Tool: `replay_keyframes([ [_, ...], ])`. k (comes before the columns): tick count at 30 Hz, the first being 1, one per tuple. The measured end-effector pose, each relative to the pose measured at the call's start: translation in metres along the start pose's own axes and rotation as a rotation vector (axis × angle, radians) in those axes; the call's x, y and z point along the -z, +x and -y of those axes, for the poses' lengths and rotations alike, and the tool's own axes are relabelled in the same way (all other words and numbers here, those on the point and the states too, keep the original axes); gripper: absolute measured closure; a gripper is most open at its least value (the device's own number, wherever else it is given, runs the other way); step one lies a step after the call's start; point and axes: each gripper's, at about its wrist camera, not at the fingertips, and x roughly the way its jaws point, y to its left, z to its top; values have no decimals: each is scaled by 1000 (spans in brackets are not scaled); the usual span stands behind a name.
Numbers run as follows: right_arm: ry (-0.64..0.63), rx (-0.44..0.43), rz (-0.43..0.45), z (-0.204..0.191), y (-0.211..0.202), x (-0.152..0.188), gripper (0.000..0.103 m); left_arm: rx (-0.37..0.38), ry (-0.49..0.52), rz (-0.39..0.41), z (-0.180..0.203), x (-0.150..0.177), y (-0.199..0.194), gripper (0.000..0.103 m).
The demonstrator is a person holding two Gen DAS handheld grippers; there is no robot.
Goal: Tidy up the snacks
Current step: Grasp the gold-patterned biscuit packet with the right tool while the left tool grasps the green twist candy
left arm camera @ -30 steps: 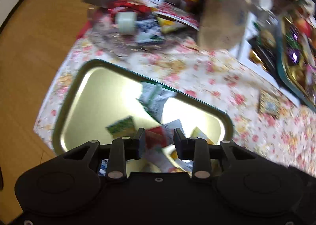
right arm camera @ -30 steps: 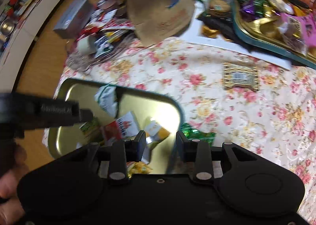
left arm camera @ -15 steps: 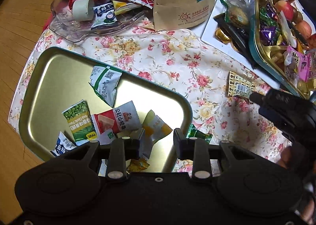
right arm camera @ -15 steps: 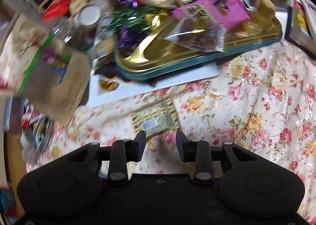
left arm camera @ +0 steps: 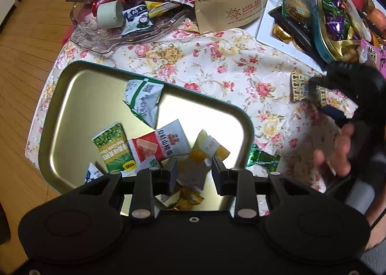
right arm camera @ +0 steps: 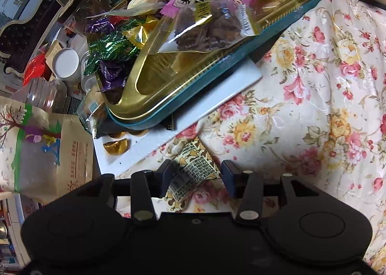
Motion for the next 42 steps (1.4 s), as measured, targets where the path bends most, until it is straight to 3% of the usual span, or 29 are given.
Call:
replay_keyframes([
  [4,-31,28,18,-19,5,5,36,-2,-10,-2,-9,0,0,61],
  [7,-138,97,40,-41,8,15,33,-4,-15,-1,-14,0,0,61],
  [12,-462,258,69,-76,18,49,49,-9,-23,3,-18,-1,0,61],
  [15,-510,224,34,-73,13,55,63,-10,-16,8,-16,-2,0,61],
  [19,-487,206,-56,-52,2,51,66,30,14,-7,-4,1,4,61],
  [25,-385,193,-165,-9,-17,32,66,141,-11,-101,24,8,21,61],
  [29,-445,197,-138,3,-39,29,66,138,-60,-105,46,12,29,61],
  [35,-521,128,-74,8,-80,14,66,64,-229,-99,63,16,45,62],
  [42,-537,60,-45,25,-113,2,66,-4,-294,-84,75,16,64,59],
])
